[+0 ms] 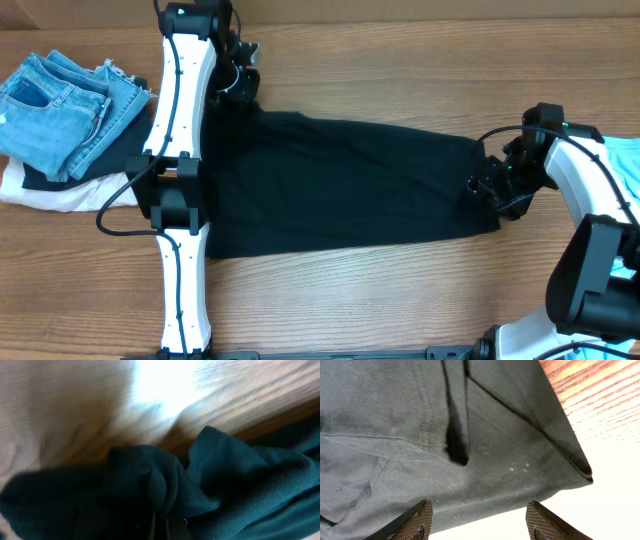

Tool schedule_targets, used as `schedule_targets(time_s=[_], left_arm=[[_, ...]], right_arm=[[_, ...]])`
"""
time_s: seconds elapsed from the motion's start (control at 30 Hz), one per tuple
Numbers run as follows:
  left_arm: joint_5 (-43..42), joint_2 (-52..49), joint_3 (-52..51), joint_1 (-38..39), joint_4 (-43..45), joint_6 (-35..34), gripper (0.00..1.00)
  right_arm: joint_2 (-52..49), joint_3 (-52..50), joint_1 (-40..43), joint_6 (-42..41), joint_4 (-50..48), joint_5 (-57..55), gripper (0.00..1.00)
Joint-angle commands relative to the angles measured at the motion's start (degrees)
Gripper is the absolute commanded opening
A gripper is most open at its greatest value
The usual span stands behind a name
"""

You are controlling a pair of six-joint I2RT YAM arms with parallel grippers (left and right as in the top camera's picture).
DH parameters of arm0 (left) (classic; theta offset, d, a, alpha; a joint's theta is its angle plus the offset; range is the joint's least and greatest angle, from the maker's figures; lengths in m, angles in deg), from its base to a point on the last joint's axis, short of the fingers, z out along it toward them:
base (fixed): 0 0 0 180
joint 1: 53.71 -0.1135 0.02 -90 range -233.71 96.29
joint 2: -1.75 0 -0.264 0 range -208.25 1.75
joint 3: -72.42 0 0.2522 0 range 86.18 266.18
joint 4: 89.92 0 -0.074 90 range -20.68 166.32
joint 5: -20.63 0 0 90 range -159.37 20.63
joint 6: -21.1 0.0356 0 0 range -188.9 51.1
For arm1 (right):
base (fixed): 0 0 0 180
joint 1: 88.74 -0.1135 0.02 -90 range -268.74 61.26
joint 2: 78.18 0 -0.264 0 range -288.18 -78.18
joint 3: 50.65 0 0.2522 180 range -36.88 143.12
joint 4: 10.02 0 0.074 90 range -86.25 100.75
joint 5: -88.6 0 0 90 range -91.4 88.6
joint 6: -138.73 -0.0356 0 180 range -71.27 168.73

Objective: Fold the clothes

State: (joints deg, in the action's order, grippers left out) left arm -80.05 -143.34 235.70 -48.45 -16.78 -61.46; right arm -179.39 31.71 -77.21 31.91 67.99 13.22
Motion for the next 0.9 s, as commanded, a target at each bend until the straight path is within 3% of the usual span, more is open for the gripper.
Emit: schedule_targets(time_s=[0.0, 0.13, 0.3, 0.53, 0.57, 0.63, 0.73, 0.87], left_arm=[[6.16, 0.68, 0.59, 0.11, -3.74, -0.74, 0.04], [6.40, 0.68, 0.48, 0.11, -3.72, -1.95, 0.13], [6.40, 0.68, 0.48, 0.33, -3.72, -1.92, 0.16], [6.40, 0.68, 0.48, 0.39, -3.72, -1.92, 0.22], [6.40, 0.68, 0.48, 0.39, -3.72, -1.90, 0.22], [6.40, 0.68, 0.48, 0.39, -3.72, -1.92, 0.22], [6.43, 0.68, 0.48, 0.39, -3.72, -1.88, 0.22], [6.43, 0.68, 0.48, 0.39, -3.52, -1.88, 0.22]], right_arm=[[0.24, -0.07, -0.26, 0.31, 0.13, 0.07, 0.64], [0.24, -0.07, -0.28, 0.37, -0.09, 0.96, 0.65], [-0.24, -0.09, -2.19, -0.35, -7.26, 5.22, 0.67], [-2.43, -5.62, -6.43, -13.53, -12.87, 1.44, 0.63], [-2.43, -7.56, -6.43, -14.91, -15.61, 1.49, 0.61], [-2.43, -10.10, -6.43, -15.17, -21.51, 2.21, 0.40], [-2.40, -9.07, -6.25, -14.84, -22.86, 2.21, 0.14], [-1.31, -2.25, -6.16, -10.82, -20.26, 2.12, 0.04]])
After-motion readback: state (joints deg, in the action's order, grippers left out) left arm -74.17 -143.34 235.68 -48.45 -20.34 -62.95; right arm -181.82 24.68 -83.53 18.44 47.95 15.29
